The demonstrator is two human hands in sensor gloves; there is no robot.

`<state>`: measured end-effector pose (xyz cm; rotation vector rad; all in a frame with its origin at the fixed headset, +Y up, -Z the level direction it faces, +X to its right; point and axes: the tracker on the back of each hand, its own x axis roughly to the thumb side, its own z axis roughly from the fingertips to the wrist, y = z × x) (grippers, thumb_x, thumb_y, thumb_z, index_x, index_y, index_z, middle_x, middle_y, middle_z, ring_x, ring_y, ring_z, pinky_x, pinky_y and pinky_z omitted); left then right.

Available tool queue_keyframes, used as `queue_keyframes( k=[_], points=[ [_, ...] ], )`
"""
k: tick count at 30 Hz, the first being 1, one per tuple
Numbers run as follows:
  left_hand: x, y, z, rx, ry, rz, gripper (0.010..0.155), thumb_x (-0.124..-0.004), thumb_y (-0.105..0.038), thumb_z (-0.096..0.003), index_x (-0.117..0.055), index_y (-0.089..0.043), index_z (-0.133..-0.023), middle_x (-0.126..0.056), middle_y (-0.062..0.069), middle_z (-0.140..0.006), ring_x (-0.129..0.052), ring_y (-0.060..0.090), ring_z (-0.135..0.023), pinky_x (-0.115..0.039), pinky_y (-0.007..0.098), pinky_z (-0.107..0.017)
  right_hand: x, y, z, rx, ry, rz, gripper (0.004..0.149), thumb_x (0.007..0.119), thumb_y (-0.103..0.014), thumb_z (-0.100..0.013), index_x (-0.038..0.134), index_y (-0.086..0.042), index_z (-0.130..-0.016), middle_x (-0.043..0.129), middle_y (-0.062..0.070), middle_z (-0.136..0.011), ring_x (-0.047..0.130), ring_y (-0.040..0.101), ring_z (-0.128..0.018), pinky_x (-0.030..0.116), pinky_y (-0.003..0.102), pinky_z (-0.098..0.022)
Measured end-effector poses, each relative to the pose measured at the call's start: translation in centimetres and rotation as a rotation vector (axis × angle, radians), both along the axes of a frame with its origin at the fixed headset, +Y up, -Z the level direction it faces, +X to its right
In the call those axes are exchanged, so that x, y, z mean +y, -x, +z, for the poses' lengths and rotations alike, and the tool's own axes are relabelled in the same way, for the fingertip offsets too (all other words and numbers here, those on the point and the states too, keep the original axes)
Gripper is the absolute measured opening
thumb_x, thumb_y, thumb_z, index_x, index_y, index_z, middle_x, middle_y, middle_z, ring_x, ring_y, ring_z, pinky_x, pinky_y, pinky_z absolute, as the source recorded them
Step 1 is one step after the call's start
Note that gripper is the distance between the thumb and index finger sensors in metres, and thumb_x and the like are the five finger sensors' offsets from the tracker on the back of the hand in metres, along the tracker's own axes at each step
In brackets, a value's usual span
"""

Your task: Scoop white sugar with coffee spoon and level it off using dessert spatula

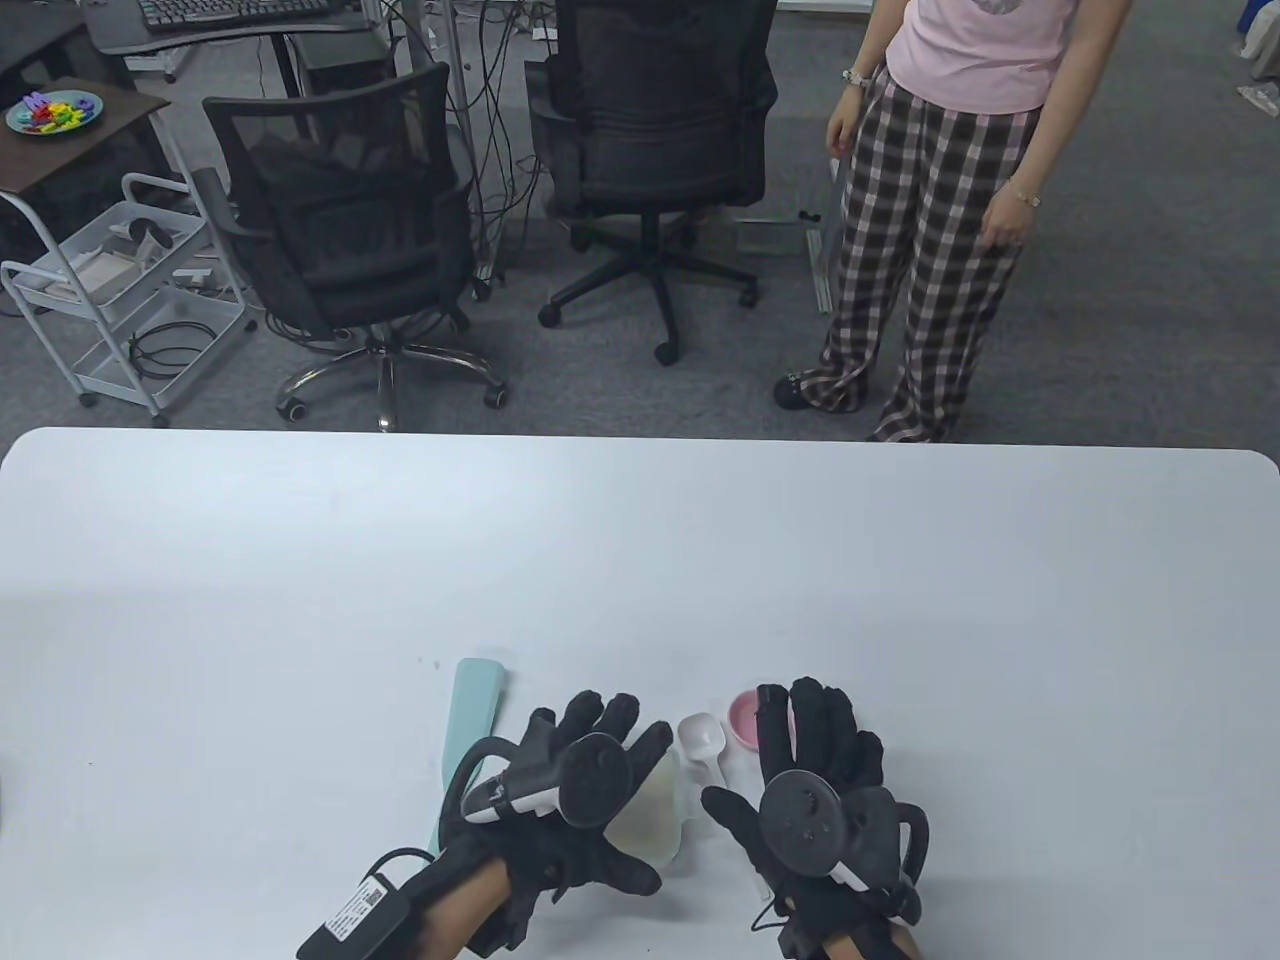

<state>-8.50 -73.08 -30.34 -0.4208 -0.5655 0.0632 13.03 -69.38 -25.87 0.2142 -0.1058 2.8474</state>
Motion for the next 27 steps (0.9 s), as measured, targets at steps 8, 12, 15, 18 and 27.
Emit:
queue_keyframes(
  k=[8,12,15,18,27],
  points=[
    [-1.1,-1.0,-0.2,-0.001,-0.023,-0.035,0.117,-0.088,-0.076,-0.0283,-0.008,-0.049,-0.109,-0.013,-0.002,-0.125,-0.022,0.041,-0.119,-0.026,0.070,-0.080,0.0,-0.1,0.0,0.006,0.001,-0.012,0.103,0.070,-0.061,-0.048,0.012,-0.009,-0.116,0.005,0.032,-0.121,0.016,0.062,-0.110,0.024,0.081,-0.072],
    [-1.0,-1.0,-0.3,0.002,-0.023,-0.026,0.114,-0.088,-0.075,-0.0297,-0.011,-0.049,-0.110,-0.015,-0.002,-0.125,-0.028,0.038,-0.119,-0.027,0.068,-0.082,0.0,-0.1,0.1,0.010,0.003,-0.014,0.103,0.070,-0.062,-0.048,0.012,-0.009,-0.115,0.005,0.032,-0.121,0.016,0.062,-0.110,0.025,0.081,-0.072],
    [-0.5,-0.7,-0.3,0.002,-0.023,-0.004,0.115,-0.089,-0.074,-0.0294,-0.011,-0.048,-0.110,-0.016,-0.002,-0.125,-0.030,0.038,-0.119,-0.028,0.068,-0.082,0.1,-0.2,0.0,0.007,0.001,-0.023,0.104,0.070,-0.062,-0.047,0.011,-0.009,-0.115,0.004,0.032,-0.121,0.015,0.062,-0.110,0.024,0.081,-0.072],
    [0.5,0.1,-0.5,0.023,-0.038,0.031,0.114,-0.088,-0.074,-0.0292,-0.012,-0.048,-0.110,-0.015,-0.002,-0.125,-0.029,0.039,-0.118,-0.028,0.069,-0.082,0.2,-0.4,0.0,0.002,0.001,-0.040,0.104,0.070,-0.062,-0.047,0.011,-0.009,-0.115,0.004,0.032,-0.121,0.015,0.062,-0.110,0.024,0.081,-0.072],
    [4.2,7.2,-2.4,0.225,-0.211,-0.025,0.111,-0.087,-0.074,-0.0302,-0.015,-0.047,-0.111,-0.016,0.000,-0.125,-0.031,0.040,-0.118,-0.029,0.070,-0.080,0.2,-0.6,0.0,-0.007,0.011,-0.038,0.105,0.070,-0.062,-0.047,0.010,-0.009,-0.115,0.004,0.032,-0.121,0.015,0.062,-0.109,0.024,0.081,-0.072]
  ],
)
